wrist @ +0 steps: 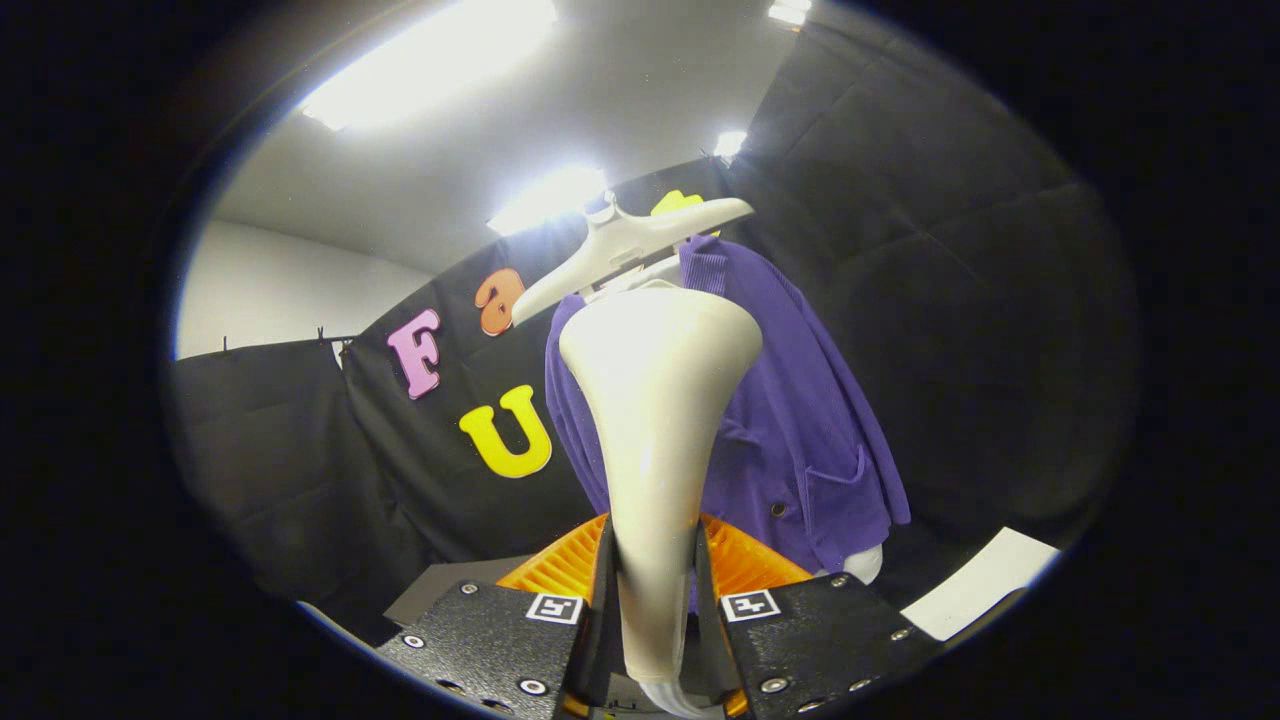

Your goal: Iron the clothes twice with a garment steamer, once on the left side and once on the right side.

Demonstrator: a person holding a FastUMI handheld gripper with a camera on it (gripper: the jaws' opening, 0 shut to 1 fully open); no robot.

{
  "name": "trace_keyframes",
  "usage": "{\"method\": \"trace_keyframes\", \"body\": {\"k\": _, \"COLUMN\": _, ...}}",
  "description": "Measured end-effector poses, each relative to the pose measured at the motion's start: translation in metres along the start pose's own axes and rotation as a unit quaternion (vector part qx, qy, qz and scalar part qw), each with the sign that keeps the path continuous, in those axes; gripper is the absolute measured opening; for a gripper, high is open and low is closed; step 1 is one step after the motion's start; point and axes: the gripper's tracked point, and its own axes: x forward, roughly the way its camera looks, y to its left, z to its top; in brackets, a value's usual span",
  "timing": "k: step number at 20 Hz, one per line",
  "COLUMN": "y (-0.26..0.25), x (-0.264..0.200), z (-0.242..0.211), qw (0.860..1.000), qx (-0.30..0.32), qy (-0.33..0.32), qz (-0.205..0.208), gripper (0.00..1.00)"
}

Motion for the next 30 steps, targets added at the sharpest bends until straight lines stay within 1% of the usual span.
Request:
{"method": "trace_keyframes", "body": {"k": 3, "y": -0.006, "x": 0.018, "z": 0.016, "qw": 1.000, "qx": 0.011, "qy": -0.021, "qz": -0.001, "gripper": 0.36}}
{"method": "trace_keyframes", "body": {"k": 5, "y": -0.012, "x": 0.034, "z": 0.021, "qw": 0.999, "qx": 0.010, "qy": -0.031, "qz": -0.009, "gripper": 0.36}}
{"method": "trace_keyframes", "body": {"k": 9, "y": -0.023, "x": 0.067, "z": 0.026, "qw": 0.999, "qx": 0.013, "qy": -0.043, "qz": -0.018, "gripper": 0.35}}
{"method": "trace_keyframes", "body": {"k": 12, "y": -0.036, "x": 0.091, "z": 0.025, "qw": 0.998, "qx": 0.014, "qy": -0.046, "qz": -0.037, "gripper": 0.36}}
{"method": "trace_keyframes", "body": {"k": 18, "y": -0.072, "x": 0.128, "z": 0.007, "qw": 0.996, "qx": 0.034, "qy": -0.032, "qz": -0.073, "gripper": 0.36}}
{"method": "trace_keyframes", "body": {"k": 26, "y": -0.102, "x": 0.143, "z": -0.036, "qw": 0.994, "qx": 0.042, "qy": 0.022, "qz": -0.096, "gripper": 0.36}}
{"method": "trace_keyframes", "body": {"k": 30, "y": -0.124, "x": 0.133, "z": -0.065, "qw": 0.992, "qx": 0.045, "qy": 0.050, "qz": -0.111, "gripper": 0.36}}
